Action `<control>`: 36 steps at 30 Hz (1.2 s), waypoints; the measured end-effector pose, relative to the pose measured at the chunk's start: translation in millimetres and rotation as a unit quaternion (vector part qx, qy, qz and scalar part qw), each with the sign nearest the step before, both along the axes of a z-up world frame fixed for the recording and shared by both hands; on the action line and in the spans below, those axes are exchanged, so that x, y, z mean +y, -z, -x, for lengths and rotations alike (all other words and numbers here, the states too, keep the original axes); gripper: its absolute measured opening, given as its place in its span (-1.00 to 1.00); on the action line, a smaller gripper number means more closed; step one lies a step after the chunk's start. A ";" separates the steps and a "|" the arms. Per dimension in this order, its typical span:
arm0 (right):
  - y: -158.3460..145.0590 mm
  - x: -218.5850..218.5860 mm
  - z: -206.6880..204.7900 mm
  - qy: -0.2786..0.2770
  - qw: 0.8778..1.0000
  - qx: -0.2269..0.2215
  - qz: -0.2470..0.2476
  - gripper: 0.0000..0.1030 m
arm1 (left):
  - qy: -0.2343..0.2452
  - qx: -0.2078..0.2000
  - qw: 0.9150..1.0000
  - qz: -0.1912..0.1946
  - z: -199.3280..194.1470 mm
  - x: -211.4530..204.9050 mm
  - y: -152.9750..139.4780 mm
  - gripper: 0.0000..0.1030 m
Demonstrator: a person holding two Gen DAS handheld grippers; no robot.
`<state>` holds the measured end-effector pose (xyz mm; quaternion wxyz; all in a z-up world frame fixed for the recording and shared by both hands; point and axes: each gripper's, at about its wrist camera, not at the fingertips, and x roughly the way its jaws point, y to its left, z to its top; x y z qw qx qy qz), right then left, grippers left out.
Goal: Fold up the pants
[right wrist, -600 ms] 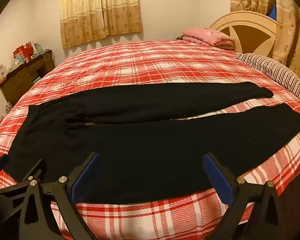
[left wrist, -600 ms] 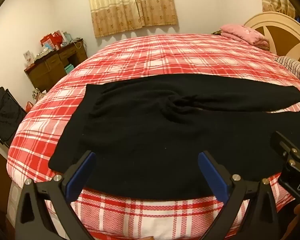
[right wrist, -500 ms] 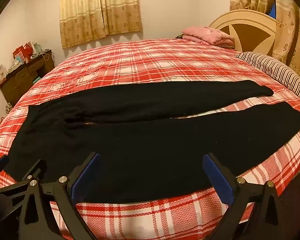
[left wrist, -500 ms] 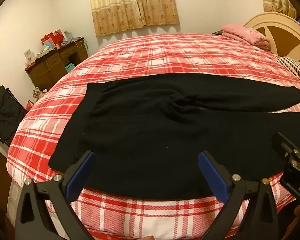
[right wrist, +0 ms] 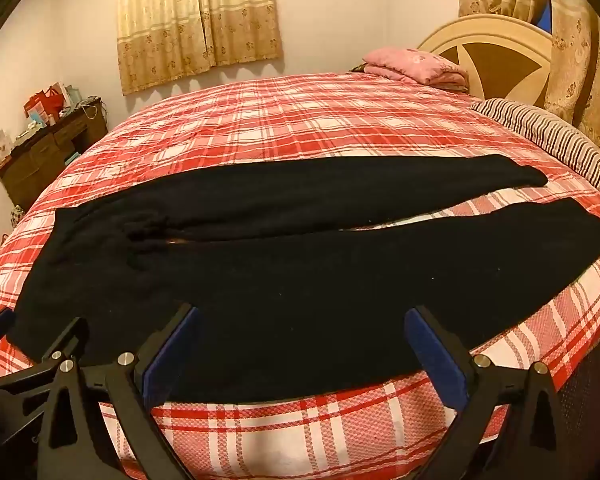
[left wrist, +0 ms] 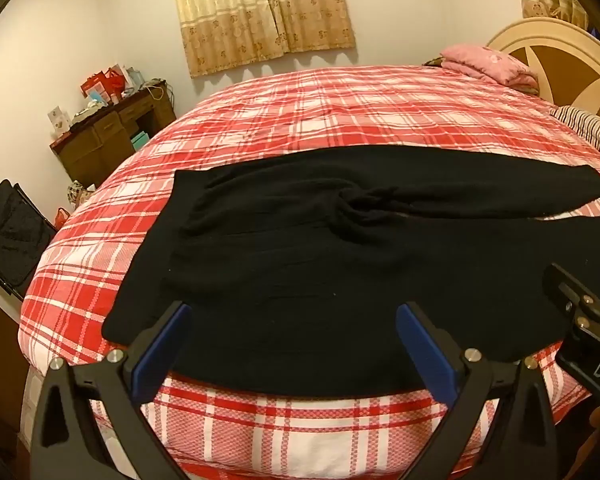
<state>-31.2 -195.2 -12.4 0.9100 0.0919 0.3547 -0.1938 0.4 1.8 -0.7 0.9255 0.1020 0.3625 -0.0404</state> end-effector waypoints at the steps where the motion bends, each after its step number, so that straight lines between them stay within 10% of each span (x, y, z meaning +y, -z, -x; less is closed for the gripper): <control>1: -0.2 -0.4 0.5 0.000 1.000 0.000 -0.001 0.98 | -0.001 0.000 1.000 -0.001 0.1 -0.5 0.6 1.00; 36: 2.7 6.0 0.1 0.002 1.000 0.010 0.008 0.98 | 0.000 0.001 1.000 -0.007 1.8 -1.0 1.6 1.00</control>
